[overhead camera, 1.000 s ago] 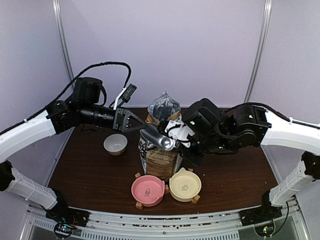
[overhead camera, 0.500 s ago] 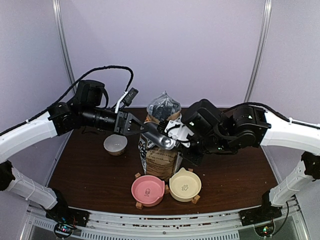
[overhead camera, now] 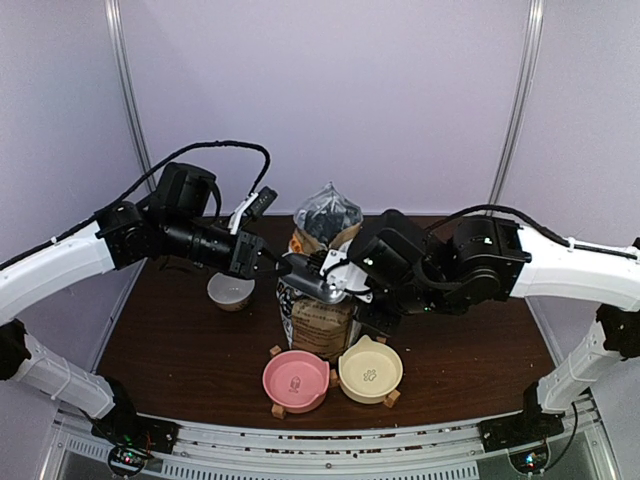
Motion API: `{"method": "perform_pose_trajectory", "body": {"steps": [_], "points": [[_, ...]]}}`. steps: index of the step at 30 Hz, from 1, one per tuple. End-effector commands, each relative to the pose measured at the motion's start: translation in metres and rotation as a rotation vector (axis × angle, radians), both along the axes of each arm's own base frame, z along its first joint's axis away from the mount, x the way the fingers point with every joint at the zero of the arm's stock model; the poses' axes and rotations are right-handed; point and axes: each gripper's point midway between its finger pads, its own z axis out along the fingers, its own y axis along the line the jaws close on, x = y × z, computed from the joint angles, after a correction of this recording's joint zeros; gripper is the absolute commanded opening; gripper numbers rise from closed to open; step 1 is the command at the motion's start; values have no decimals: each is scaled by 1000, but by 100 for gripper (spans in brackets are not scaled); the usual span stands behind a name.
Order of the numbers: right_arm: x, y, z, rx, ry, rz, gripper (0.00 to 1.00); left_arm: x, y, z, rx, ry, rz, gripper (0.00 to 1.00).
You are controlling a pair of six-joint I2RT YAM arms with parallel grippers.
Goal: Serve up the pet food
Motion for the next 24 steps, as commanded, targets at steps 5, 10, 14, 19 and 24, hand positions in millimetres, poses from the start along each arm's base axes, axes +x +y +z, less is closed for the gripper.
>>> {"method": "perform_pose_trajectory", "body": {"steps": [5, 10, 14, 19, 24], "points": [[14, 6, 16, -16, -102, -51, 0, 7, -1, -11, 22, 4, 40, 5], [15, 7, 12, -28, -110, -57, 0, 2, -4, -11, -2, 18, 19, 0], [16, 6, 15, -8, -112, -74, 0, -2, -6, -7, -30, 9, -9, 0], [11, 3, 34, 106, -103, -70, 38, -2, -5, 8, -99, -43, -2, 0], [-1, -4, 65, 338, -55, -50, 78, -4, -3, 20, -174, -82, 11, 0]]}}
